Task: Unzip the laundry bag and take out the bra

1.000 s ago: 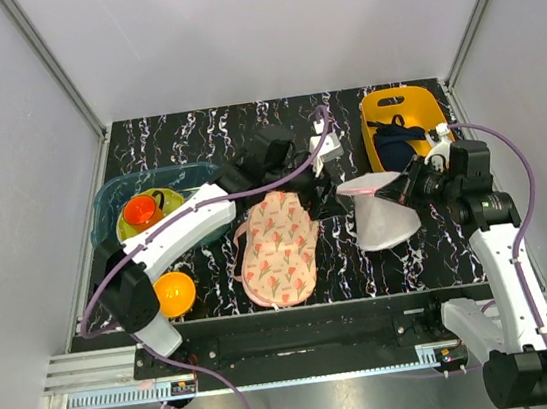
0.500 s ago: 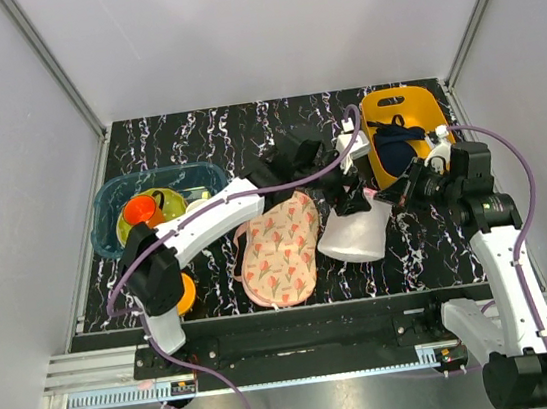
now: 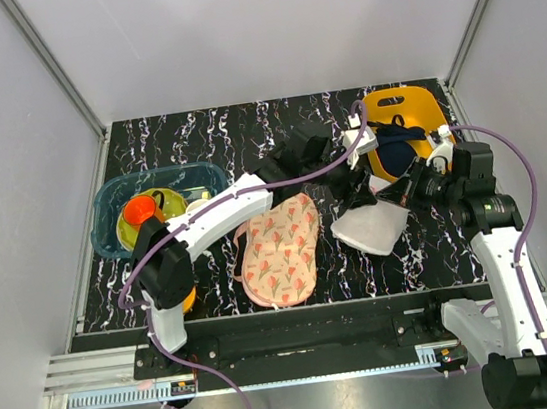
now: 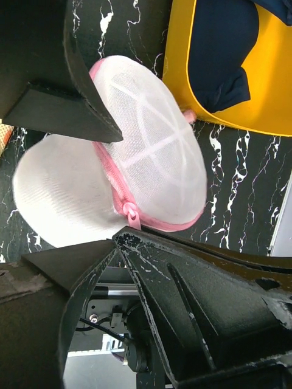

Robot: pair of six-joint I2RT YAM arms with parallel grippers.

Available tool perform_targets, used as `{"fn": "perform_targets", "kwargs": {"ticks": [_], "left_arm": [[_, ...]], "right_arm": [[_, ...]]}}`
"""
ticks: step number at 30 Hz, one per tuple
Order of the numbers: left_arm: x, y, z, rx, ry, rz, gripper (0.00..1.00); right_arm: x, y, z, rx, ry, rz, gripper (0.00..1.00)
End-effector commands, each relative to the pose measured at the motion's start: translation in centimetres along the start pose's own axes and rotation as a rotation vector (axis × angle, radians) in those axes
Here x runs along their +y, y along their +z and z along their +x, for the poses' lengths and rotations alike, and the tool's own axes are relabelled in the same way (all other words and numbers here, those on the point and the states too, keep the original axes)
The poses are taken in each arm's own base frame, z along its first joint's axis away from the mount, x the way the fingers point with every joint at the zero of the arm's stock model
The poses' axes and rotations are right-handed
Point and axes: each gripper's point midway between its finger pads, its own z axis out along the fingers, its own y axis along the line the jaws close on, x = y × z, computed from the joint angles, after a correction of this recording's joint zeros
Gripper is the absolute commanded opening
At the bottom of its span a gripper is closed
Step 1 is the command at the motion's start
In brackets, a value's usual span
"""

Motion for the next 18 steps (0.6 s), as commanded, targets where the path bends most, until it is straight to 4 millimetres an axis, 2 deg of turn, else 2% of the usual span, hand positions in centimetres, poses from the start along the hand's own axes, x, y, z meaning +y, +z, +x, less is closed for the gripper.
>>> {"fn": "perform_targets", "kwargs": {"ticks": [1, 4, 5, 6, 7, 8, 10, 13, 14, 16, 18], "left_arm": [[-0.1, -0.4, -3.4, -0.085, 0.085, -0.01, 0.65], [-0.2, -1.3, -3.0, -0.055, 0.143, -0.015, 0.6], [-0.3, -2.3, -3.5, -0.063, 0.197, -0.02, 0.6], [-0.6, -2.9, -3.6, -0.063, 0.224, -0.016, 0.61], [-0.7, -3.2, -2.8, -0.047, 0.244, -0.017, 0.64], [-0.9, -4.1, -3.6, -0.062, 0.298, -0.035, 0.66], [-0.4, -4.5, -3.0, -0.042, 0.33, -0.068, 0.68], [-1.0, -5.0, -2.9, -0.046, 0.44, -0.028, 0.71], [-1.1, -4.8, -2.2, -0.042, 0.456, -0.021, 0.73], [-1.5, -5.1, -3.1, -0.084, 0.489, -0.016, 0.74], [-1.6, -4.9, -3.0, -0.099, 0.492, -0.005, 0.76]], "right_arm": [[2.2, -0.8, -0.2, -0.016, -0.04, -0.09, 0.0], [2.1, -0.9, -0.1, -0.01, -0.044, -0.084, 0.0], [2.0, -0.9, 0.0, -0.007, -0.047, -0.082, 0.0], [2.0, -0.9, 0.1, -0.002, -0.048, -0.083, 0.0], [2.0, -0.9, 0.1, 0.0, -0.049, -0.083, 0.0], [1.9, -0.9, 0.1, 0.002, -0.051, -0.084, 0.0], [1.8, -0.8, 0.3, 0.004, -0.051, -0.08, 0.0], [1.8, -0.8, 0.2, 0.003, -0.054, -0.081, 0.0], [1.8, -0.8, 0.2, 0.004, -0.051, -0.08, 0.0], [1.9, -0.8, 0.1, 0.003, -0.052, -0.081, 0.0], [1.9, -0.8, 0.1, 0.005, -0.052, -0.084, 0.0]]}}
